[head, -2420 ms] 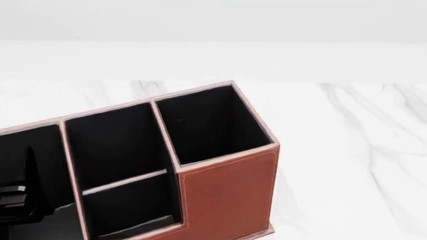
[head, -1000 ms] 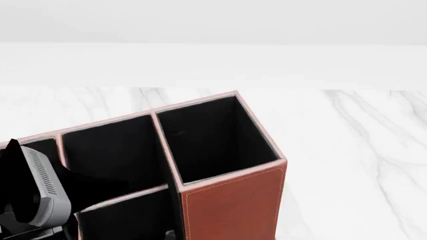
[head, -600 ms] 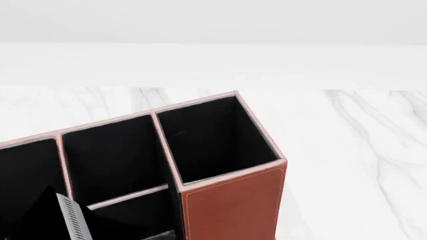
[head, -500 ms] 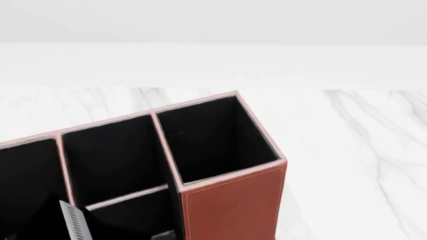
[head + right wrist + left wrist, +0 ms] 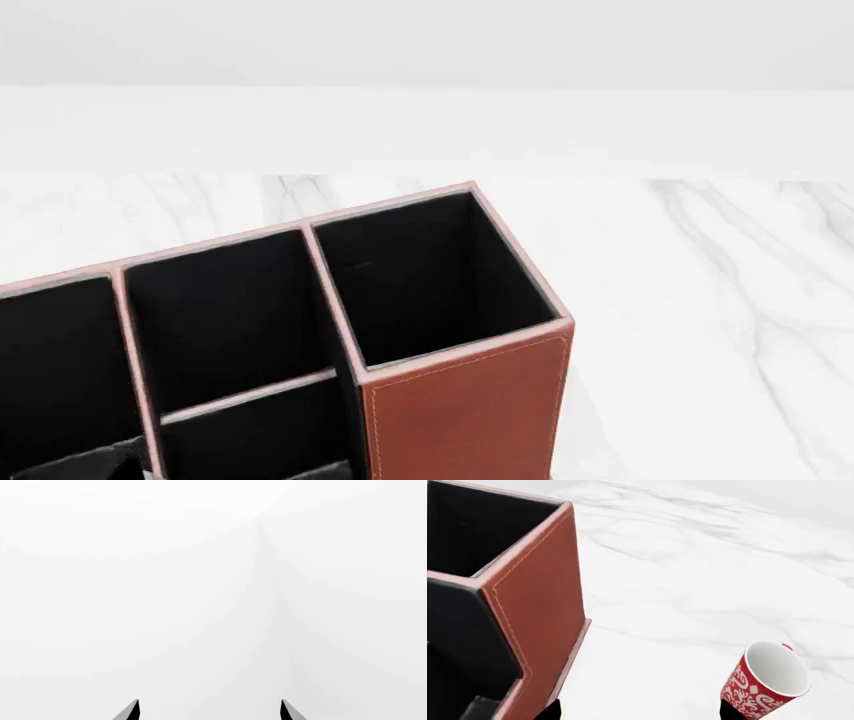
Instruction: Pick up the book and place it in the front compartment of the caddy.
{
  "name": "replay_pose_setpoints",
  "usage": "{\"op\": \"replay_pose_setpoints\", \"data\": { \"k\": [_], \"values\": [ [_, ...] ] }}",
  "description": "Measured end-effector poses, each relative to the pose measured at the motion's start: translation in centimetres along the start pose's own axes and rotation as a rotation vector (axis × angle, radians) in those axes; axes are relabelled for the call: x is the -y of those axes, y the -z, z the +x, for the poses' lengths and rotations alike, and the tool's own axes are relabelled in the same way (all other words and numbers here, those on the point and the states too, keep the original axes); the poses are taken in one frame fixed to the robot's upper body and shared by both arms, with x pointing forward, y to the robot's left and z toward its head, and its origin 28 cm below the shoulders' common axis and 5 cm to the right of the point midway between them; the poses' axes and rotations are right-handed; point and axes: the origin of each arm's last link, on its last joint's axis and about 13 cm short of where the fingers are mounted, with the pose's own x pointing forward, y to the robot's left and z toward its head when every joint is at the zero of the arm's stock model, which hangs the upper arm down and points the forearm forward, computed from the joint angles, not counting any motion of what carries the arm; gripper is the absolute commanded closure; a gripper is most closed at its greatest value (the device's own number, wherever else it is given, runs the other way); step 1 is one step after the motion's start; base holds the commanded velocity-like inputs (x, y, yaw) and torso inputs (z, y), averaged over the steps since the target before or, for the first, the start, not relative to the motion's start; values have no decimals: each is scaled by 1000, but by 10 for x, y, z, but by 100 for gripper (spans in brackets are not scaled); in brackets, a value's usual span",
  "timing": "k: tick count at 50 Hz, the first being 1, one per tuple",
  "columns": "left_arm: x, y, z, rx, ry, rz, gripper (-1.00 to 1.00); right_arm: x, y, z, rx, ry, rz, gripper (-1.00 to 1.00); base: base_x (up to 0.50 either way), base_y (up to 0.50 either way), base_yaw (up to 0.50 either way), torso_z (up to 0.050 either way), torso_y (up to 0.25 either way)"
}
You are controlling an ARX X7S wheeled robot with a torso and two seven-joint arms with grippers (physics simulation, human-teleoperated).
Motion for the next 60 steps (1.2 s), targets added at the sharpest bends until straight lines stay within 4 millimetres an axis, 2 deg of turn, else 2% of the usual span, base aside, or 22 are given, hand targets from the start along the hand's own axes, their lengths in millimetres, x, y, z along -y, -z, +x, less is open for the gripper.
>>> {"op": "replay_pose_setpoints", "data": {
  "k": [60],
  "values": [
    [24, 35, 6, -103, 51, 144, -100, 2, -5, -2, 16, 1, 9, -100, 0, 0, 0, 0, 0]
  ]
}}
